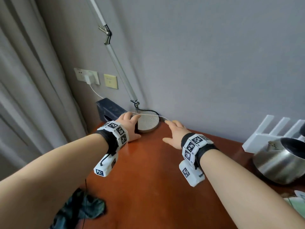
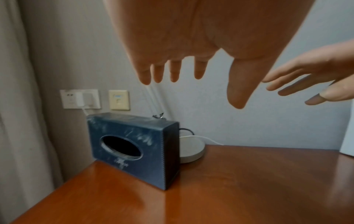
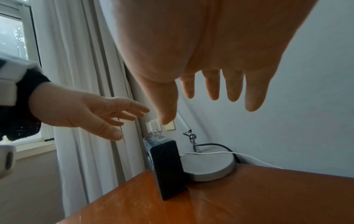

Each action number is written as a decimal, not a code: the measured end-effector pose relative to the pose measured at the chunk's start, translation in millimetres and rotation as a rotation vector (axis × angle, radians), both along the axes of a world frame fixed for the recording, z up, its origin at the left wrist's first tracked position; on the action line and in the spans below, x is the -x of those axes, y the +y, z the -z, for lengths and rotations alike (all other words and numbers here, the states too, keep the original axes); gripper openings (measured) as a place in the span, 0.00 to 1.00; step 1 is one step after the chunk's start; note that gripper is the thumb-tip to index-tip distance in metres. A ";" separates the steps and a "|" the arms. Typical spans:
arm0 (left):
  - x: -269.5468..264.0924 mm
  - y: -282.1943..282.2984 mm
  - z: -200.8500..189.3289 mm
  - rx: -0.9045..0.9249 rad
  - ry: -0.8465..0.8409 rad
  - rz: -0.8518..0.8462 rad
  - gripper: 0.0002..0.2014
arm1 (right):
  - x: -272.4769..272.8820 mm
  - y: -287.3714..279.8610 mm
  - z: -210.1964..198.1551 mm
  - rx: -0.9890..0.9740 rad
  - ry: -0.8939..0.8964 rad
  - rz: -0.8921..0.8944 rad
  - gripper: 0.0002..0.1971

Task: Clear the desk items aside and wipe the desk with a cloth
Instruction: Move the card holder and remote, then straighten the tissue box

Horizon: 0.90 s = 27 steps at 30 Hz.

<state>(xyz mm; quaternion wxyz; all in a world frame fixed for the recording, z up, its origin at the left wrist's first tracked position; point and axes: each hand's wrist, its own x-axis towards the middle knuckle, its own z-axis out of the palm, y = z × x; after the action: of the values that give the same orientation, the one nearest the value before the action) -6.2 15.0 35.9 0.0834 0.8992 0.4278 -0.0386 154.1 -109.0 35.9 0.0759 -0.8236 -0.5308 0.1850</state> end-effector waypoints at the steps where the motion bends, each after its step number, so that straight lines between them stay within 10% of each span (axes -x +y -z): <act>1: 9.7 11.1 4.8 0.013 0.010 -0.010 0.42 | 8.4 13.3 2.7 0.003 0.002 -0.003 0.37; 17: 22.2 148.1 70.2 0.167 0.160 -0.003 0.43 | 68.9 182.1 60.1 0.061 0.106 0.055 0.39; 27: 26.5 160.2 69.8 0.077 0.192 0.110 0.43 | 72.6 195.0 74.3 -0.060 0.068 0.089 0.27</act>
<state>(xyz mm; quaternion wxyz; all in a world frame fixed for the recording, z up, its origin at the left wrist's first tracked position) -32.7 175.2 -33.9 0.0741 0.9095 0.3823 -0.1454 81.4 86.0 -38.4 0.1266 -0.8369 -0.4962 0.1934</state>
